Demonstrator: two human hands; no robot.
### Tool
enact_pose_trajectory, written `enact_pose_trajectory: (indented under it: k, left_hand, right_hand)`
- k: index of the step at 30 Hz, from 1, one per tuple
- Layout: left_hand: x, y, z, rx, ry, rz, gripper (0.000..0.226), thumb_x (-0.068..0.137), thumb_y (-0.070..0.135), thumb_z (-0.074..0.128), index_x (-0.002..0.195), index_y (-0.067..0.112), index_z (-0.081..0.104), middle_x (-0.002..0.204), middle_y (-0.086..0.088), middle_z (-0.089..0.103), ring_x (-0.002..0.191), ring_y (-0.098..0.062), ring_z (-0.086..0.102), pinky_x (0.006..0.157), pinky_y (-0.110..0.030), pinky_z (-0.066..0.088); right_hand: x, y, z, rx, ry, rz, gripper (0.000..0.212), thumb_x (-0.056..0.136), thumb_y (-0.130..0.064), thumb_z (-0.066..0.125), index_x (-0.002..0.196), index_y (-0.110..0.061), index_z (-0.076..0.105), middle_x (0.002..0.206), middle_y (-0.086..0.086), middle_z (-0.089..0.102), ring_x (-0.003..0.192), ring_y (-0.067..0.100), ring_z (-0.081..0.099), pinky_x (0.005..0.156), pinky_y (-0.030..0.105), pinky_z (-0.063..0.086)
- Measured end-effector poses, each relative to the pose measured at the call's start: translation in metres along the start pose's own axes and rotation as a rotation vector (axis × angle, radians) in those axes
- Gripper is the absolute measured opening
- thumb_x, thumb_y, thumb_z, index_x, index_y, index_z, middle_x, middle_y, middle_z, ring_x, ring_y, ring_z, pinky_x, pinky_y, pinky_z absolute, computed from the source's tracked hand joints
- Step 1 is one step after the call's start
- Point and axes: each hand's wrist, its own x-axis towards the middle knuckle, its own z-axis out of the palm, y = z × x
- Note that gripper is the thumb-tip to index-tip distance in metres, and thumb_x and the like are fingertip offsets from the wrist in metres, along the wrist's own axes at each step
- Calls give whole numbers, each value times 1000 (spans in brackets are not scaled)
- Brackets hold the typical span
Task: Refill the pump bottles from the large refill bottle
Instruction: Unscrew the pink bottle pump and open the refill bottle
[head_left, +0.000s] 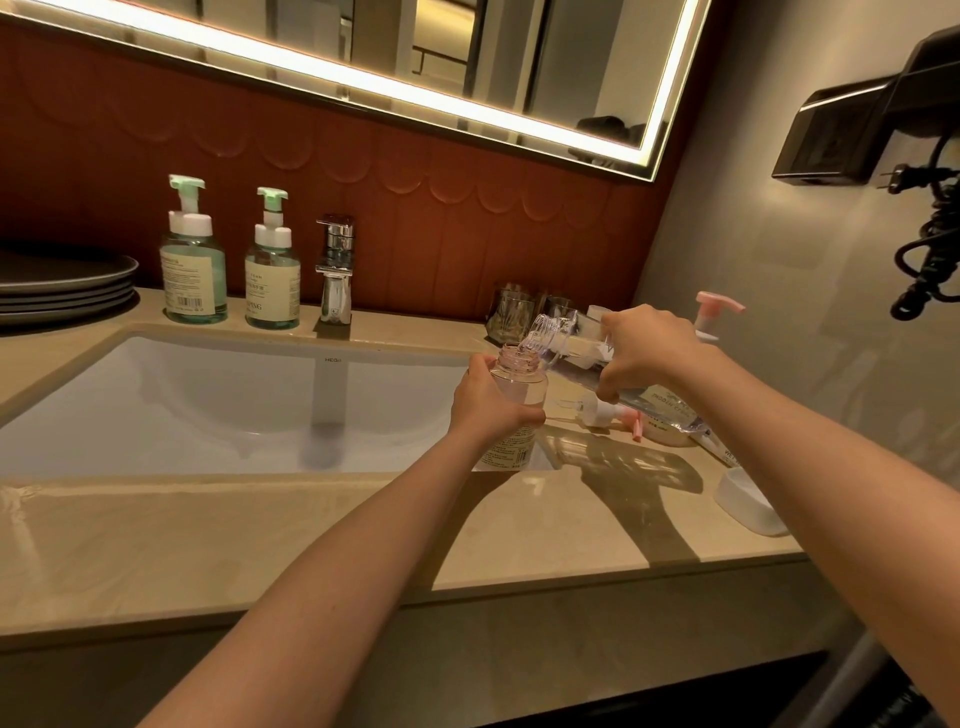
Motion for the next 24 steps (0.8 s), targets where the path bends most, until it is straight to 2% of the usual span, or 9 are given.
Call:
enact_pose_trajectory:
  k: [8,17,24]
  left_hand:
    - [-1,-2,0,-9,3,1,87,67,21,83,136,12,31,136,-7,46,119,-22,47,86,-25,38]
    - [-2,-1,0,-21,-3,3,87,67,18,82,137,11,31,137,-7,45,120,-22,46,84,-23,36]
    - [-3,-2,1,-16,7,6,88,67,20,83,137,11,31,137,-8,45,122,-24,45,92,-29,40]
  right_hand:
    - [-2,-2,-1,-13,0,8,53,63,-30,80,109,-14,57,87,1,54,79,20,53,70,34,51]
    - [-3,-2,-3,-23,-3,5,57,63,-30,80,113,-14,57,91,2,55,82,20,53,73,36,52]
    - [-5,-2,-2,-12,-13,7,55,64,-30,79,112,-14,57,90,3,56,80,18,54,68,32,50]
